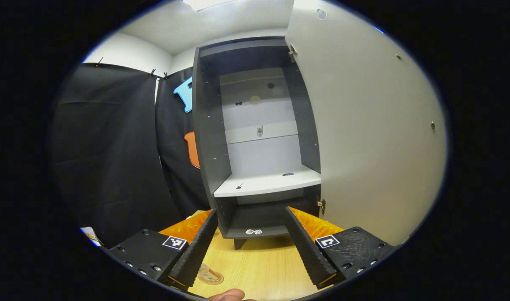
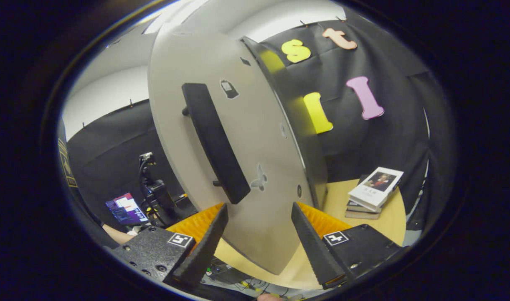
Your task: Open the cabinet door with the right hand, grasp the bottle in the cabinet with the left hand and place it on the coaster, then close the cabinet door with the right hand.
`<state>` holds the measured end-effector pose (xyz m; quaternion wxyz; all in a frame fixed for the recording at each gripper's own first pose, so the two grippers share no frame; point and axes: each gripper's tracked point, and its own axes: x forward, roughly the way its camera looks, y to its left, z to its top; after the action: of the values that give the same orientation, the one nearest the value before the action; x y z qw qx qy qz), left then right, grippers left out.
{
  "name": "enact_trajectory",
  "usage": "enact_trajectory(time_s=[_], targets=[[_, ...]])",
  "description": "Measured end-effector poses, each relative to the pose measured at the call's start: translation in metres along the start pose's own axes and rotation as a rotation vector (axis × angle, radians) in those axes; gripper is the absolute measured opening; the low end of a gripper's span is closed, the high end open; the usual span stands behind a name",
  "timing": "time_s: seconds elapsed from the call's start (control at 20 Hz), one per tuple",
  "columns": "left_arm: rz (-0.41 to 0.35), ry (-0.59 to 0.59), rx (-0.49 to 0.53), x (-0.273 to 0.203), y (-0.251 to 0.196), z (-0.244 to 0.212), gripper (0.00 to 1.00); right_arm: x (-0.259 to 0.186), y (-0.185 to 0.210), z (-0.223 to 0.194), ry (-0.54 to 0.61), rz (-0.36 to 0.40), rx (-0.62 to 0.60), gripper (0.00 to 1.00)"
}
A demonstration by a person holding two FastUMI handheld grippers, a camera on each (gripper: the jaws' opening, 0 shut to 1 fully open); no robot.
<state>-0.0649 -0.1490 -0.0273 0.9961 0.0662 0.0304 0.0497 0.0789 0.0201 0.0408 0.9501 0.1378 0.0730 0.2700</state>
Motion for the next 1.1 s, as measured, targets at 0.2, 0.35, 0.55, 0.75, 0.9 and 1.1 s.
enact_trajectory(time_s=[0.2, 0.35, 0.55, 0.75, 0.9, 1.1], targets=[[-0.089, -0.099, 0.157, -0.018, -0.007, 0.019, 0.96, 0.013, 0.005, 0.012, -0.051, 0.005, 0.034, 0.98], [-0.091, -0.133, 0.179, -0.013, 0.009, 0.022, 0.96, 0.026, 0.022, 0.011, -0.04, 0.003, 0.011, 0.97], [-0.08, -0.108, 0.086, 0.007, 0.038, 0.014, 0.96, 0.051, 0.052, 0.003, -0.015, 0.012, -0.072, 0.98], [-0.042, -0.094, 0.048, 0.018, 0.078, 0.002, 0.96, 0.074, 0.074, -0.003, 0.017, 0.031, -0.087, 0.98], [-0.001, -0.069, 0.03, 0.02, 0.107, -0.014, 0.96, 0.091, 0.084, -0.004, 0.041, 0.056, -0.105, 0.98], [0.035, -0.049, 0.033, 0.02, 0.13, -0.026, 0.96, 0.107, 0.095, -0.003, 0.042, 0.052, -0.153, 1.0]])
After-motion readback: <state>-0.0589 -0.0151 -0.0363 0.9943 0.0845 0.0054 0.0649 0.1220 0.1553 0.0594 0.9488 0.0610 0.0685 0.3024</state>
